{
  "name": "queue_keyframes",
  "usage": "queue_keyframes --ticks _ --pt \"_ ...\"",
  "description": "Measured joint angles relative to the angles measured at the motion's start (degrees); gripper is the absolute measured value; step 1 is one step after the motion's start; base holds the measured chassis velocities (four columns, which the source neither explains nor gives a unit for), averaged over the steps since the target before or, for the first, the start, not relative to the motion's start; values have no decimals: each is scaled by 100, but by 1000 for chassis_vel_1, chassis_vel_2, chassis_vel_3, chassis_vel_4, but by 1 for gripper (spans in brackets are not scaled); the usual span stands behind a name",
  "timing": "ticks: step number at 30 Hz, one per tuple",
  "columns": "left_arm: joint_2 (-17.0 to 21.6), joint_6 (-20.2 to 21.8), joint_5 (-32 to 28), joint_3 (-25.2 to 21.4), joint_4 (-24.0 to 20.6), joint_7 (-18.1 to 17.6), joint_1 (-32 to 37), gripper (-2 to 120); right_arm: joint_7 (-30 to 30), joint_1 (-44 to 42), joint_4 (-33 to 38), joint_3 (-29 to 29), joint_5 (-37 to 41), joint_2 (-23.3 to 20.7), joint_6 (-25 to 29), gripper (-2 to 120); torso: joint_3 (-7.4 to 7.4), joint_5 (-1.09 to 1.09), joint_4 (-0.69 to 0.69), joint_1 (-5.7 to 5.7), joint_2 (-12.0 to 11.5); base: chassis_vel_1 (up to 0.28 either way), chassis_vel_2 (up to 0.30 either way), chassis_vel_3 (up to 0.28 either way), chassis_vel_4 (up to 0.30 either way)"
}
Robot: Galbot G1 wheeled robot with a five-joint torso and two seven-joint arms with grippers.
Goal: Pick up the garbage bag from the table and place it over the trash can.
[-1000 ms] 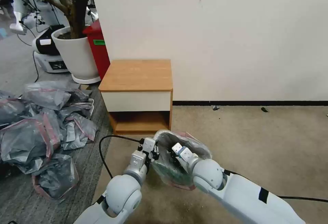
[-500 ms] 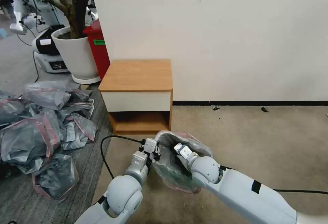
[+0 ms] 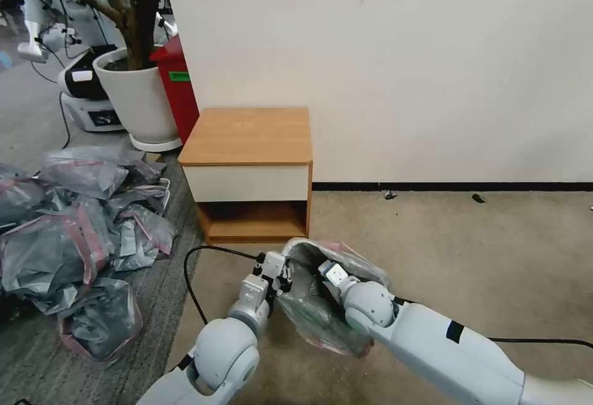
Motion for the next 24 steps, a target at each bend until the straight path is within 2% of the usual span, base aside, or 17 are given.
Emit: queue_keyframes --ticks 9,24 --pt "17 0 -9 1 -10 3 23 2 35 26 -108 -76 -21 96 1 0 0 0 0 0 0 0 0 0 0" --pt "35 0 -134 -16 13 -2 -33 2 76 -105 56 30 -39 8 5 0 0 0 0 0 0 0 0 0 0"
